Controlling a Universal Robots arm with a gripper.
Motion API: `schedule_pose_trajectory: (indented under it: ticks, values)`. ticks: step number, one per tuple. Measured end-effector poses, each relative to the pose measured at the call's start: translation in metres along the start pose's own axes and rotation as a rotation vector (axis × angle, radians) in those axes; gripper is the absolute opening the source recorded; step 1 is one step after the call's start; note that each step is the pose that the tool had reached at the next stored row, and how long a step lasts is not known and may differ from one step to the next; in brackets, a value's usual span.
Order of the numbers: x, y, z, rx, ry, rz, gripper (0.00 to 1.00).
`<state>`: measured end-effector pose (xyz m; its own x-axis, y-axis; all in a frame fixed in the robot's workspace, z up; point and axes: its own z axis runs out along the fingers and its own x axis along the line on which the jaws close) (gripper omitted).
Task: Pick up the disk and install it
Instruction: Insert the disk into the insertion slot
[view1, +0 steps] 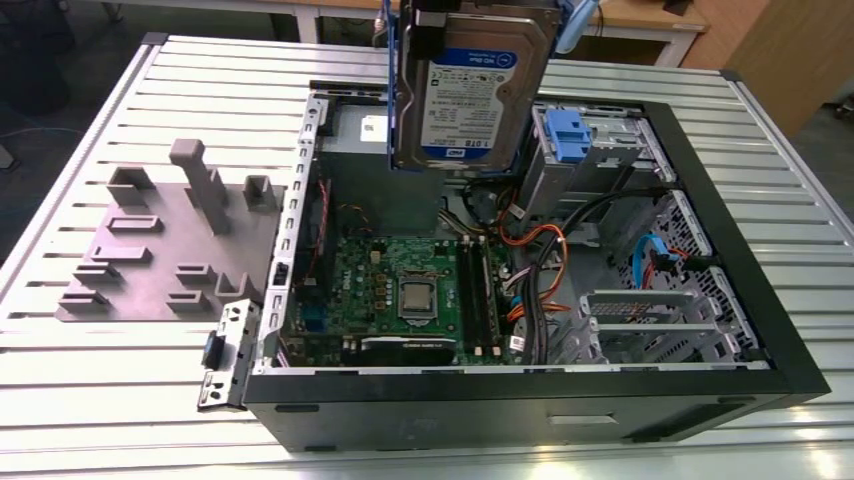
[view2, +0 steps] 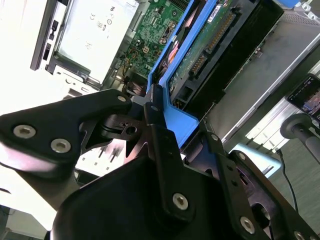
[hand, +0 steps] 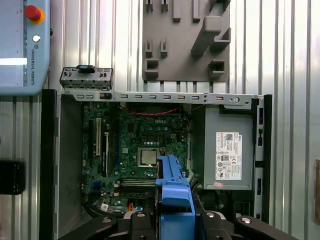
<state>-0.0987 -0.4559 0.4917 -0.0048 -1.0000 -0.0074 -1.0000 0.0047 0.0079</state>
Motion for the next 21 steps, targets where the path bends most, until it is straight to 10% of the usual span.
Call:
schedule_pose_trajectory:
  ticks: [21]
  values:
    - [0.0045,-0.0018,0.0,0.0,0.0,0.0,0.36]
